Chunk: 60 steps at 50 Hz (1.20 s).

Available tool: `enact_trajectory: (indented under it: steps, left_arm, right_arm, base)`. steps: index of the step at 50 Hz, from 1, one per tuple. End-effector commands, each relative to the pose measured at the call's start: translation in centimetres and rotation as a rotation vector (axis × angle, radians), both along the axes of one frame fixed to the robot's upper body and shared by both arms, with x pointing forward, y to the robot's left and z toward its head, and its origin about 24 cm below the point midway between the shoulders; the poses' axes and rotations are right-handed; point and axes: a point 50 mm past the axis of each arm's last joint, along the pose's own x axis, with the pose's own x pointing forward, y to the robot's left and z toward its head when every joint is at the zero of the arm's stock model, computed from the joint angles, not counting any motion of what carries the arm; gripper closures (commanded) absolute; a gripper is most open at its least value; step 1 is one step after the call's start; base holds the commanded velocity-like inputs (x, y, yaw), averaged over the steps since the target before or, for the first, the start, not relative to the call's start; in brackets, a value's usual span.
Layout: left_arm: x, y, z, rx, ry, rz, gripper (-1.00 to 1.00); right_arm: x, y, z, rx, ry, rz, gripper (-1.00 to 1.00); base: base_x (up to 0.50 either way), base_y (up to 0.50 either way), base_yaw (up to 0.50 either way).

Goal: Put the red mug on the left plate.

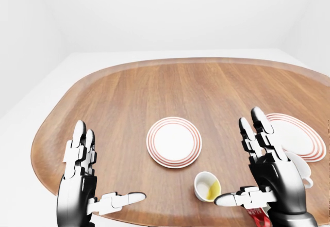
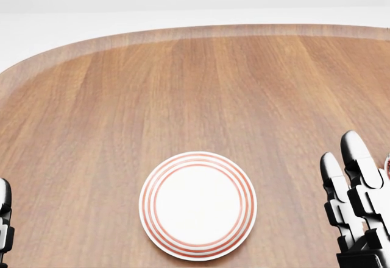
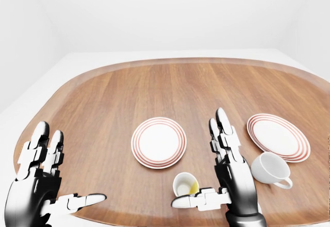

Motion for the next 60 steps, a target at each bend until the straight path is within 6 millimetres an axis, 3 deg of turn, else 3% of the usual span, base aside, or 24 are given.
enact_trajectory:
  steps: [1,50,60]
  left_arm:
    - [-0.04,0.0,0.01,0.001,0.001,-0.001,-1.0]
    - [-0.01,-0.09,0.05,0.006,-0.001,-0.003,-1.0]
    - [0.04,-0.1,0.07,0.009,-0.003,-0.003,-1.0]
  right_arm:
    - [-0.11,-0.03,-0.07,-0.01,0.01,-0.016,-1.0]
    - [-0.12,-0.32,-0.21,0.0,0.017,-0.034,-1.0]
    - [0.4,-0.12,-0.09,-0.024,0.008,-0.031,-1.0]
  base:
    - [0.5,0.22,0.0]
    - [0.52,0.17,0.0]
    - [0.27,0.47,0.0]
